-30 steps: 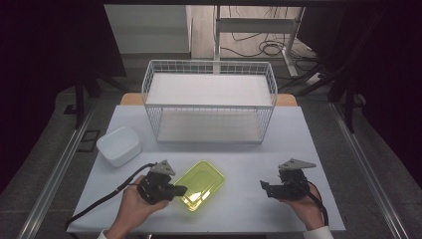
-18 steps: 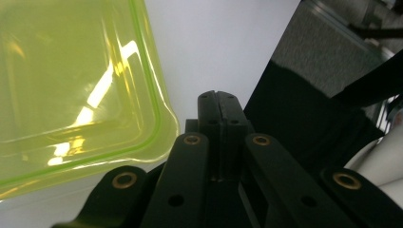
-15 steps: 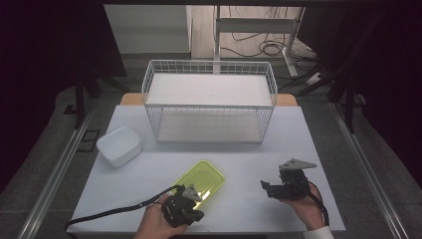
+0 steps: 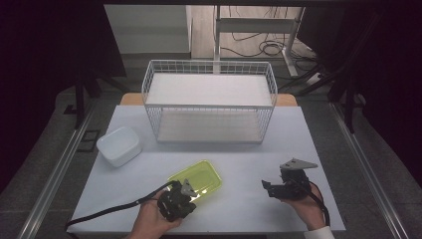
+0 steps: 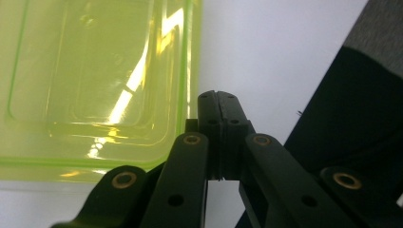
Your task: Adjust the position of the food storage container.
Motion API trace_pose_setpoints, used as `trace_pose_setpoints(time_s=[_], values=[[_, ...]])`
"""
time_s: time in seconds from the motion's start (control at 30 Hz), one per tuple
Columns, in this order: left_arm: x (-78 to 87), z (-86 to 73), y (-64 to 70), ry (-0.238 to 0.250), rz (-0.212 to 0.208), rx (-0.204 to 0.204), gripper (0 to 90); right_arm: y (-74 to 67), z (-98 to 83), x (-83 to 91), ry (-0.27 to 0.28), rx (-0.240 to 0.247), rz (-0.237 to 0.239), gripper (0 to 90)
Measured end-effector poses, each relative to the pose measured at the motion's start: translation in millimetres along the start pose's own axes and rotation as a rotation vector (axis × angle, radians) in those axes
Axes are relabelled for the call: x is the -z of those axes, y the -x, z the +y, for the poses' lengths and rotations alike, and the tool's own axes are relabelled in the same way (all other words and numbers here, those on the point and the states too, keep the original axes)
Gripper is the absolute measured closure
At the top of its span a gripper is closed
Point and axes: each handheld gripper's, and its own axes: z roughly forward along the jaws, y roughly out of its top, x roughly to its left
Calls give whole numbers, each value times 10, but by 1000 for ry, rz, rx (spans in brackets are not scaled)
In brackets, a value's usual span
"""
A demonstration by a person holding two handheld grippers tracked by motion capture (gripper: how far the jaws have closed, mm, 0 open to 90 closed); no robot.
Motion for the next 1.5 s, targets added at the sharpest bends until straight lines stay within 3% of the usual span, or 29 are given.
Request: trace_pose_setpoints(time_s=[0.13,0.2,0.37,0.6,0.87,1.03,1.07,1.1,1.13,1.2,1.23,1.27,1.3,1.33,1.37,1.4,1.47,1.5], values=[[10,-31,-104,10,-16,25,899,8,2,10,4,-2,-3,198],[29,-45,-187,8,19,34,898,11,6,13,6,-2,-6,199],[22,-82,-312,2,21,66,895,9,3,10,4,0,-7,198],[33,-67,-367,8,44,77,892,-5,2,-1,0,6,-6,200],[20,-69,-369,5,39,78,893,-10,1,0,0,9,-4,200],[226,-97,-375,75,26,97,873,-13,6,16,7,8,-7,201],[293,-113,-402,100,30,110,848,-15,6,20,9,10,-8,202],[415,-148,-467,146,44,147,757,-19,9,26,13,13,-7,202],[415,-148,-467,146,44,147,710,-19,9,26,13,13,-7,202],[604,-233,-610,207,105,227,593,-36,15,41,30,10,2,213],[654,-266,-665,229,108,260,527,-43,19,50,46,13,16,215],[654,-266,-665,229,108,260,463,-43,19,50,46,13,16,215],[720,-336,-783,262,92,333,381,-73,38,64,75,7,52,215],[720,-336,-783,262,92,333,340,-73,38,64,75,7,52,215],[738,-385,-854,286,79,383,302,-102,52,65,95,12,88,208],[731,-462,-963,318,22,453,285,-119,57,61,100,10,104,206],[713,-490,-1003,322,4,469,275,-132,61,54,104,11,122,205],[688,-508,-1027,314,13,472,278,-155,67,35,107,5,156,205]])
